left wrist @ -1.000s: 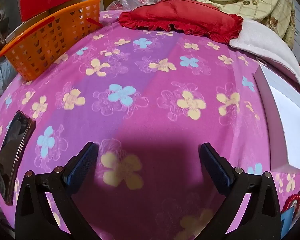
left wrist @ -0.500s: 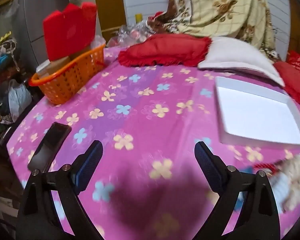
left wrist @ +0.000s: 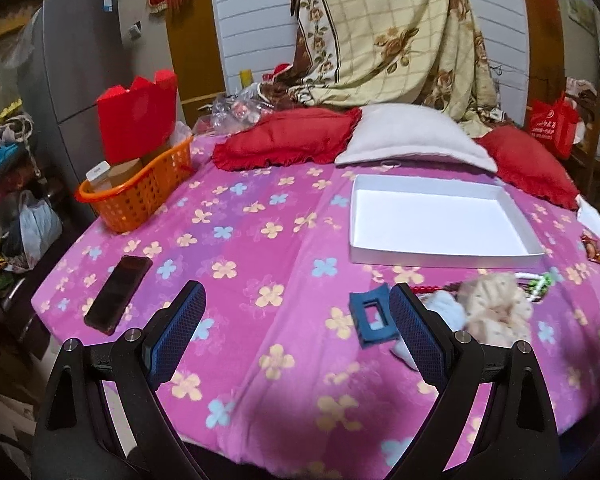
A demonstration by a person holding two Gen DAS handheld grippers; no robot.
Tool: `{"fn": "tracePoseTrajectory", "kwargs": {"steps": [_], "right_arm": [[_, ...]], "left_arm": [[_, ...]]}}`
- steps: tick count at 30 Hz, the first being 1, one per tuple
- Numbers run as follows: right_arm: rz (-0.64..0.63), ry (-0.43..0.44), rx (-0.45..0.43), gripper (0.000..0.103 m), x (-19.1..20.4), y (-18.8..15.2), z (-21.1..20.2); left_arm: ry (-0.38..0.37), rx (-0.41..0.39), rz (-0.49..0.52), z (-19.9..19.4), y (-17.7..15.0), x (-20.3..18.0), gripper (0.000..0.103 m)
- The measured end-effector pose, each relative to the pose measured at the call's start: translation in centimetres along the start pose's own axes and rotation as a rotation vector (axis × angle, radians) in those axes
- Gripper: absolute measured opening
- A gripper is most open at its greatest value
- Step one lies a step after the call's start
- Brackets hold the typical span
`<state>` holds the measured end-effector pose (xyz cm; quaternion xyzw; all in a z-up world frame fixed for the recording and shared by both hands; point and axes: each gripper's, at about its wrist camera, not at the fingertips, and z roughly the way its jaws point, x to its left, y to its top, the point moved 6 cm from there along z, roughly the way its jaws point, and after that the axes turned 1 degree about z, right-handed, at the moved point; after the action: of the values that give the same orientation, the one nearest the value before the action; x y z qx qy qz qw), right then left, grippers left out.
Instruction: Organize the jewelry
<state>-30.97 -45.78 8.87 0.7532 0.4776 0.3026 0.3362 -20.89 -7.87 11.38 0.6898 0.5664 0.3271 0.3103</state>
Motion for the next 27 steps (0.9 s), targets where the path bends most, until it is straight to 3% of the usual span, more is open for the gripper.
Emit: {"fn": "tracePoseTrajectory", "kwargs": {"steps": [5,9,16,27], "right_arm": [[-0.012,0.055,-0.017,0.1,2.5,-1.2,-2.7],[-0.052,0.052,-0.063,0.1,4.2,-2.0,-4.6],[-0.064,-0.011,-0.26,0.1,5.5,-2.0,-8.6],[-0.07,0.068,-0.193,0.1,6.9,-2.8,-8.6]], "left_arm": [[-0.045,0.02,-0.02,-2.2,-0.9,-0.8,0.094],[-0.059,0.012,0.01,-3.7,-1.9,-1.9,0.094],[-0.059,-0.016,0.054,-5.6,-2.4,-2.7,0.094],[-0.055,-0.002,0.022,-6.4,-2.8,-2.0,0.094]]}}
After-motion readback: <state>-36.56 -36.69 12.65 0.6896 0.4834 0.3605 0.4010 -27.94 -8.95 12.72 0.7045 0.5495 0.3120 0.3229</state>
